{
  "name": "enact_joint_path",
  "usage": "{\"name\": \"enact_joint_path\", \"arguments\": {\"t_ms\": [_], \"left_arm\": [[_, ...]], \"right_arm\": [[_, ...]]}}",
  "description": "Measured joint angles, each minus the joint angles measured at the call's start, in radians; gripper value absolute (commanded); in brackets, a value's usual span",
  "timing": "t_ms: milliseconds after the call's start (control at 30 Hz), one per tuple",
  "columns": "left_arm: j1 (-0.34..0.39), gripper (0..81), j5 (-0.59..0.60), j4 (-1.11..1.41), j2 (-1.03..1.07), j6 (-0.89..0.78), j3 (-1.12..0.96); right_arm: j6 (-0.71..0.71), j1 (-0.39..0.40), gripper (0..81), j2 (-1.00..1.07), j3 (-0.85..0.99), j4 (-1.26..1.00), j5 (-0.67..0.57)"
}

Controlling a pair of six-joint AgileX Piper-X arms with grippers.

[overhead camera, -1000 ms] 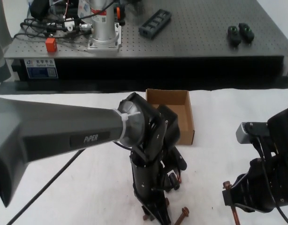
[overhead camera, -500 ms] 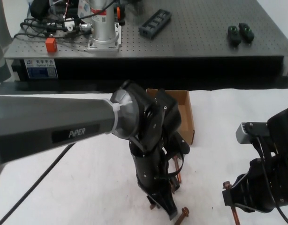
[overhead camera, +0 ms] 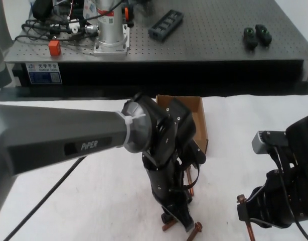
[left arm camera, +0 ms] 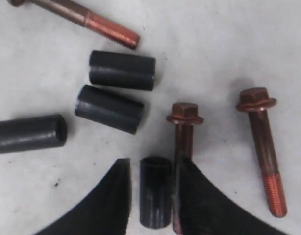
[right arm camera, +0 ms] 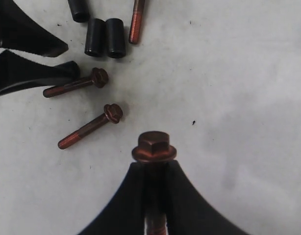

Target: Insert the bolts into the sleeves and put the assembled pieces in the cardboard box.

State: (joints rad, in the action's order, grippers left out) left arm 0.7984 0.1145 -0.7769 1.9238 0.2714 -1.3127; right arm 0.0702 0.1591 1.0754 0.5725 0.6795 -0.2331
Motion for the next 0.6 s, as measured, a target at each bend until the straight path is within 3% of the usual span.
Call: {"name": "enact_joint_path", "arguments": {"t_ms": [600], "left_arm": [[0.000,23.1,-0.013,-0.006,0.047,0.050,0.000]], "right_arm": [[0.000,0.000,2.2,0.000,0.000,0.000,-0.001]]}}
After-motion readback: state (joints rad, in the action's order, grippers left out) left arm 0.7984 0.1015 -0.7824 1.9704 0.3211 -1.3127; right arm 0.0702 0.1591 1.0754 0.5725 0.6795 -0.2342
